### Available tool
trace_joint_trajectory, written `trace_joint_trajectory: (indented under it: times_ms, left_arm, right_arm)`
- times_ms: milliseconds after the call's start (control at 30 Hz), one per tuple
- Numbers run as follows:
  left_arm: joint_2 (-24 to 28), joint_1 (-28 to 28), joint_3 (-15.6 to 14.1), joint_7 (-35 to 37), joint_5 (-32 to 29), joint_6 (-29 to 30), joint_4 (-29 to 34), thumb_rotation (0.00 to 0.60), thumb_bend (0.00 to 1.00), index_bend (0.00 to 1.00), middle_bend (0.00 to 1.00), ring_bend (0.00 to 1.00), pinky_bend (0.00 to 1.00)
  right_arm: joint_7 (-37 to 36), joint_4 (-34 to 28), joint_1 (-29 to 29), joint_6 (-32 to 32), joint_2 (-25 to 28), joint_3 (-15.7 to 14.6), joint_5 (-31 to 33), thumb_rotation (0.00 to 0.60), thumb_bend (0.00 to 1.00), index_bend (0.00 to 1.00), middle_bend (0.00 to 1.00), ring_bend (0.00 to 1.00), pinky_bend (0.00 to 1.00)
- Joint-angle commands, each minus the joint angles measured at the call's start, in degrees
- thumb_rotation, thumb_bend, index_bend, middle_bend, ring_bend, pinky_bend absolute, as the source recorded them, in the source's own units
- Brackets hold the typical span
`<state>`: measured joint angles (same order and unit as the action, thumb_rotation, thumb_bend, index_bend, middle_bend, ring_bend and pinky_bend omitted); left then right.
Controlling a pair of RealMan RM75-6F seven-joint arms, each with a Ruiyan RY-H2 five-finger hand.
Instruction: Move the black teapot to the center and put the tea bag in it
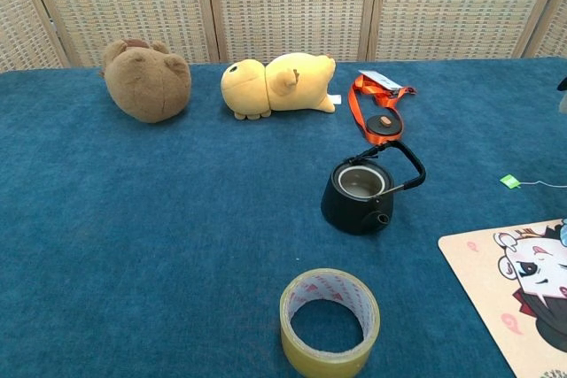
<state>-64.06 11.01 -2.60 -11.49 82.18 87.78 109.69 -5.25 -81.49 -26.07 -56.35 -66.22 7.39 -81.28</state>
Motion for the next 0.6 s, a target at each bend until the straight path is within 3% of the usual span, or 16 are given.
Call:
trace_joint_trajectory:
  times_ms: [33,300,600]
  left_arm:
    - [0.09,-0.12,0.45,0.17,0.06,-0.33,-0.27,0.600,0.26,0.00,0.00,0.00,0.00]
    - [0.96,-0.14,1.91,-0.20,0.84,-1.10,-0.28,0.600,0.26,0.00,0.00,0.00,0.00]
    - [1.15,-0.73,2.90,-0.28,0.58,-1.26,-0.35,0.600,0.26,0.00,0.00,0.00,0.00]
  right_arm:
    - [0.43,1.39,-0.92,0.96,-0.99,0.00,0.57,0.600,0.21,0.38,0.31,0.29,0.39]
    - [0.65,5.82,-3.62,4.56,-3.67,-0.40,1.46,0.600,0.21,0.41,0.45,0.51,0.64]
    - [0.22,9.87,-5.67,6.46,-5.73,-0.37,1.92,0.600,0.21,0.45,0.61,0.70,0.82]
